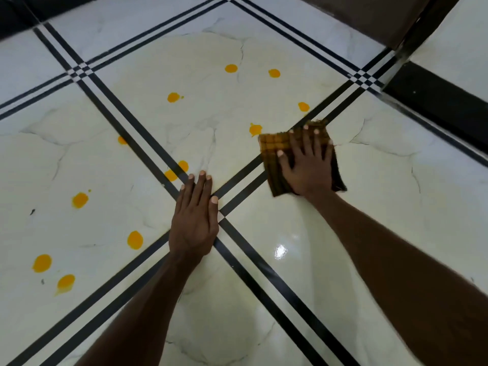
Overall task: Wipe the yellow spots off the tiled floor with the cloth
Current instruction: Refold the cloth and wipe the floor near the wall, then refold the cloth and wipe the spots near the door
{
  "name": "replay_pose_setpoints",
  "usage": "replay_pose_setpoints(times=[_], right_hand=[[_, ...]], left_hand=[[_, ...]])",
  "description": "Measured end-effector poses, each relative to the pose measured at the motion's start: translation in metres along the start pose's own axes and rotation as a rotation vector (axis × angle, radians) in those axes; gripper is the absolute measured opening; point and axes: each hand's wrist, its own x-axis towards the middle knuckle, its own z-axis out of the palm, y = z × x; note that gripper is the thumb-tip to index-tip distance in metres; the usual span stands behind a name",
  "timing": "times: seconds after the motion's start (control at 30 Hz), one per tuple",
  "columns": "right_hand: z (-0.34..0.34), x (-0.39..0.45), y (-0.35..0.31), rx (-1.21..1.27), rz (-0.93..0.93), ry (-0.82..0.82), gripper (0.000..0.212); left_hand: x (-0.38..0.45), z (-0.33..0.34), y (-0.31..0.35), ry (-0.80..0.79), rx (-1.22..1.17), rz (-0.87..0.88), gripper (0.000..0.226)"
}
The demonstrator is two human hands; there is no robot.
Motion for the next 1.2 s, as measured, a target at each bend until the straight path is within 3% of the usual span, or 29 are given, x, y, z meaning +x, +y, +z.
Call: replay_pose_setpoints(times=[0.1,0.17,0.3,0.37,0.43,0.57,0.63,0.7,0.83,0.93,1.03,1.13,1.2], right_hand=[[0.013,-0.043,-0.075,0.037,-0.245,0.027,0.063],[0.007,-0.104,-0.091,0.048,-0.421,-0.083,0.065],[-0.018,-0.189,-0.020,0.071,-0.590,-0.230,0.067],[-0.022,-0.166,0.030,0.038,-0.520,-0.203,0.067],[-0.018,-0.115,0.055,0.012,-0.321,-0.134,0.069],[0.002,-0.024,0.018,0.022,0.031,-0.053,0.073],[0.013,-0.020,-0.024,0.055,0.001,-0.016,0.070],[0.019,-0.050,-0.057,0.074,-0.184,0.013,0.064],[0.012,-0.127,-0.041,0.097,-0.460,-0.084,0.061],[0.004,-0.146,0.009,0.087,-0.312,-0.085,0.061],[-0.008,-0.139,0.032,0.092,-0.050,-0.132,0.067],[-0.014,-0.128,0.027,0.177,0.006,-0.173,0.077],[-0.018,-0.126,0.035,0.337,0.008,-0.184,0.079]], left_hand=[[-0.001,-0.001,-0.003,0.012,0.002,0.004,0.057],[-0.002,-0.002,-0.001,0.011,-0.011,-0.003,0.057],[-0.001,-0.004,0.000,0.002,-0.028,-0.004,0.058],[-0.001,-0.003,0.000,-0.002,-0.016,-0.007,0.058],[-0.002,-0.002,-0.001,0.002,-0.011,-0.003,0.058],[-0.002,0.002,-0.005,0.012,-0.021,0.006,0.058],[-0.002,0.004,-0.006,0.015,-0.023,0.013,0.057],[-0.002,0.003,-0.007,0.028,-0.014,0.023,0.057],[-0.005,0.001,-0.001,0.053,0.040,0.020,0.063],[-0.013,0.000,0.019,0.063,0.036,-0.014,0.069],[-0.021,0.010,0.066,-0.061,-0.047,0.026,0.067],[-0.015,0.031,0.125,-0.117,-0.158,0.090,0.055],[-0.004,0.042,0.159,-0.167,-0.264,-0.029,0.040]])
